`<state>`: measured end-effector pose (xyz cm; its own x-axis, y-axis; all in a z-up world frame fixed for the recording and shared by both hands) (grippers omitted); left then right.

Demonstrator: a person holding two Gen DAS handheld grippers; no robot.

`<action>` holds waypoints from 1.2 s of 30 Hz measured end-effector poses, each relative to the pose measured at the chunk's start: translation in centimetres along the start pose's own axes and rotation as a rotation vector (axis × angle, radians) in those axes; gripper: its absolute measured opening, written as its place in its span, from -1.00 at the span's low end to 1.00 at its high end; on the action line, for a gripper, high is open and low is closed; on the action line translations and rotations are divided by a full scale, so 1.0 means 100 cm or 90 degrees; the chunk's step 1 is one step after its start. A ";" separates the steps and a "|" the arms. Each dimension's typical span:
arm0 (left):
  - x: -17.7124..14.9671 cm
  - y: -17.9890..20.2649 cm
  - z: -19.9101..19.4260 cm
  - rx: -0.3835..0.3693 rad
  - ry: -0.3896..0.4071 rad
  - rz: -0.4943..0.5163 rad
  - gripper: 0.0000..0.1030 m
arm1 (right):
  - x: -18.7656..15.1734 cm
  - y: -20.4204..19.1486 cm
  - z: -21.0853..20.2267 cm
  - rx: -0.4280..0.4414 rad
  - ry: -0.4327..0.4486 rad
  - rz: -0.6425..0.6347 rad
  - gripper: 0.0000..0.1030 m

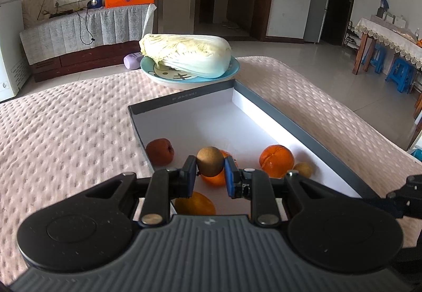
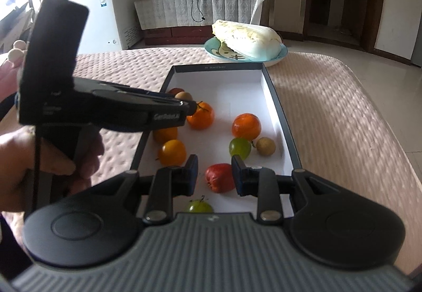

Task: Organize fruits
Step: 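Lower the longan into the box and open the left gripper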

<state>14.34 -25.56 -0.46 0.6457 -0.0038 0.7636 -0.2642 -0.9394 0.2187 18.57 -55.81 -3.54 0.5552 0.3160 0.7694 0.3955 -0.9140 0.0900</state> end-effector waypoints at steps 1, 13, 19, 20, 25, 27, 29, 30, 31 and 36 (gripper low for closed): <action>0.000 0.000 0.000 -0.001 0.000 0.000 -0.48 | -0.001 -0.001 -0.001 0.000 -0.001 0.002 -0.41; -0.003 0.007 0.007 -0.006 -0.005 0.004 -0.48 | -0.004 -0.006 -0.008 0.007 0.004 0.011 -0.41; -0.002 0.010 0.012 -0.007 -0.001 0.000 -0.48 | -0.006 -0.005 -0.007 0.007 0.003 0.012 -0.41; -0.001 0.010 0.012 -0.008 0.000 -0.002 -0.48 | -0.006 -0.005 -0.007 0.007 0.003 0.011 -0.41; -0.001 0.013 0.014 -0.011 0.002 -0.003 -0.48 | -0.006 -0.004 -0.007 0.005 0.002 0.013 -0.41; -0.001 0.014 0.014 -0.013 0.003 -0.003 -0.48 | -0.006 -0.004 -0.007 0.004 0.003 0.013 -0.41; -0.001 0.016 0.014 -0.017 0.005 -0.003 -0.48 | -0.006 -0.004 -0.007 0.003 0.003 0.015 -0.41; -0.001 0.017 0.015 -0.017 0.005 -0.001 -0.48 | -0.006 -0.004 -0.007 0.002 0.002 0.016 -0.41; -0.001 0.018 0.015 -0.016 0.006 0.000 -0.48 | -0.006 -0.004 -0.007 0.001 0.001 0.016 -0.41; -0.003 0.022 0.013 -0.022 0.004 0.007 -0.47 | -0.005 -0.005 -0.006 -0.004 0.000 0.017 -0.41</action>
<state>14.49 -28.09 -1.03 0.6380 -0.0123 0.7699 -0.2965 -0.9267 0.2309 17.65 -55.64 -3.59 0.5649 0.2920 0.7718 0.3766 -0.9234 0.0737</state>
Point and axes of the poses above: each gripper's, at about its wrist camera, not at the fingertips, and z roughly the way its jaws point, y to its right, x to its top, the point moved 3 cm from there along z, roughly the way its jaws point, and after that the axes turned 11 degrees about -z, right-handed, at the moved point
